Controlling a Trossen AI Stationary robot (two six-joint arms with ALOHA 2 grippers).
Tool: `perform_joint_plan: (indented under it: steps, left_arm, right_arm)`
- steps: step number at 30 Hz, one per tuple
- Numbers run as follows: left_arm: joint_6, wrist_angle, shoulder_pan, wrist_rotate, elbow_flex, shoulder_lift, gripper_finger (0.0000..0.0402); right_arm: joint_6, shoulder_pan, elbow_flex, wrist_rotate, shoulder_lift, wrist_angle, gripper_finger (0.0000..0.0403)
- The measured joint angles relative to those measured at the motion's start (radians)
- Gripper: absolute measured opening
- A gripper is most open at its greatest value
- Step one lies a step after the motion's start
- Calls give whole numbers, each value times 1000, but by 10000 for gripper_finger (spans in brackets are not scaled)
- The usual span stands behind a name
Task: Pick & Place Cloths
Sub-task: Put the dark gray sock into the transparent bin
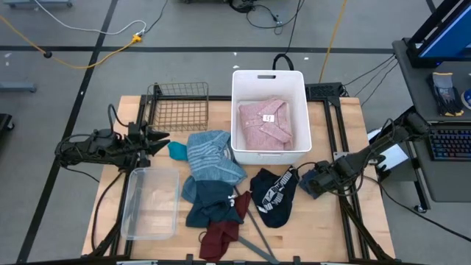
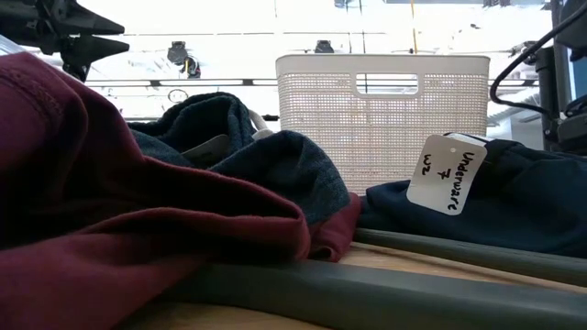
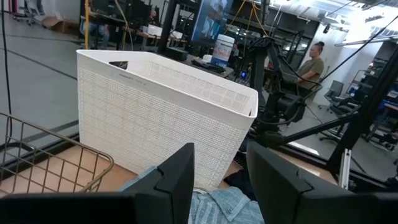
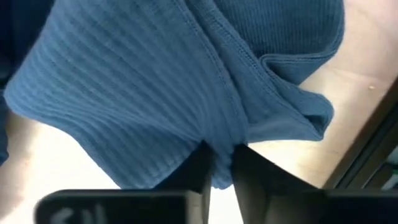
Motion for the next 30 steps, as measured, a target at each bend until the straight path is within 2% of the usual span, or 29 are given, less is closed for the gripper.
perform_joint_plan:
  steps: [3, 10, 17, 22, 26, 30]
  left_arm:
    - [1, 0, 0, 0, 0, 0, 147]
    - [-55, 58, 0, 0, 0, 0, 147]
    - [-86, 177, 0, 0, 0, 0, 147]
    - [-79, 254, 0, 0, 0, 0, 147]
    - [-79, 285, 0, 0, 0, 0, 147]
    - [-83, 293, 0, 0, 0, 0, 147]
  right_arm:
    - [-9, -1, -1, -37, 0, 30, 11]
    - [-11, 5, 4, -144, -13, 131, 8]
    - [-29, 35, 142, -165, -15, 149, 6]
    - [-43, 49, 267, -140, -15, 149, 5]
    - [-97, 51, 352, -71, -15, 171, 5]
    - [-164, 51, 415, 25, -16, 270, 4]
